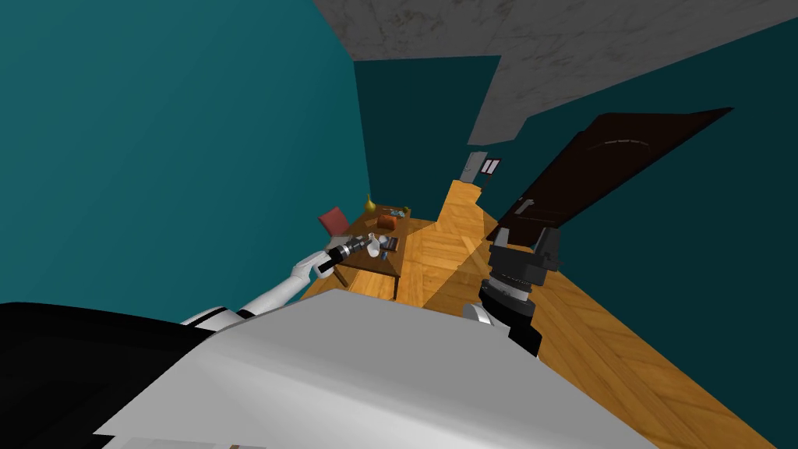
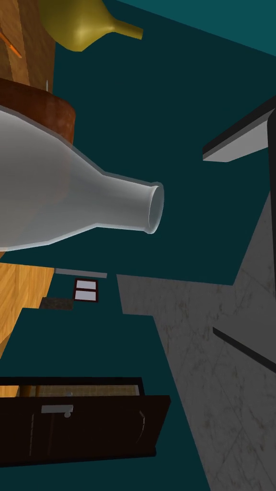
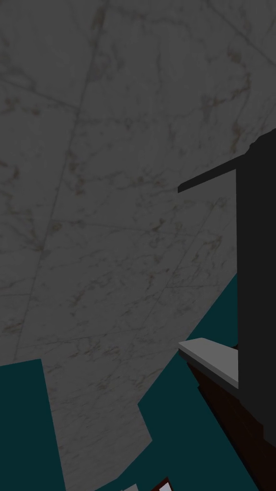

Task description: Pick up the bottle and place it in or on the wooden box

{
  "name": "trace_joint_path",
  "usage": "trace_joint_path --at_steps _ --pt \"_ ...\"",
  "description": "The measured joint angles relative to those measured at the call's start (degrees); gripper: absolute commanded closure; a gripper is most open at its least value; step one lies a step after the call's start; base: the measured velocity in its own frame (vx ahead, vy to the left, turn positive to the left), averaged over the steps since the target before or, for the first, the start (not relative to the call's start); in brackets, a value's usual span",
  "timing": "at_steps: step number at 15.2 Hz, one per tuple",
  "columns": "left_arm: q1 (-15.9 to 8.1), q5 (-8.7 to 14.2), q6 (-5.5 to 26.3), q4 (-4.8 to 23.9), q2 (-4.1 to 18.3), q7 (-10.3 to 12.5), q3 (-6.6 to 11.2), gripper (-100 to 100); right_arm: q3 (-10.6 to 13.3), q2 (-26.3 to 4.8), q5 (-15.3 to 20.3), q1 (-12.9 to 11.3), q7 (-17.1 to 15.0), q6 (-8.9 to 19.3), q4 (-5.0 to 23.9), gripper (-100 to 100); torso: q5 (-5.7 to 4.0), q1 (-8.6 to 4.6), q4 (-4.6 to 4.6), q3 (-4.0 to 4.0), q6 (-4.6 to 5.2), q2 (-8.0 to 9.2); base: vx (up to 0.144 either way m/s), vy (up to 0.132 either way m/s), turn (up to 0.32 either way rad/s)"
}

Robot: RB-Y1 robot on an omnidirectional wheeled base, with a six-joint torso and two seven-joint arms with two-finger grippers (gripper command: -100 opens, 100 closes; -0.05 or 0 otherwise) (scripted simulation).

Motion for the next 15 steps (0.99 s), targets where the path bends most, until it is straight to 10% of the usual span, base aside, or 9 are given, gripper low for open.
trace_joint_path --at_steps 12,13,15 --pt "-0.7 -3.7 3.2 6.7 -0.8 -4.9 -1.38 -100 0.0 0.0 0.0 0.0 0.0 0.0 0.0 0 0.02 0.07 -0.08 -0.21 0.01 -0.35 0.060 0.003 -0.083" --pt "-0.7 -3.7 3.2 6.7 -0.8 -4.9 -1.38 100 0.0 0.0 0.0 0.0 0.0 0.0 0.0 0 0.01 0.04 -0.06 -0.14 0.00 -0.23 0.012 0.003 -0.001" --pt "-0.7 -3.7 3.3 6.7 -0.8 -4.9 -1.34 100 0.0 0.0 0.0 0.0 0.0 0.0 0.0 0 0.02 -0.01 -0.03 -0.05 0.03 -0.07 0.004 0.002 0.003"
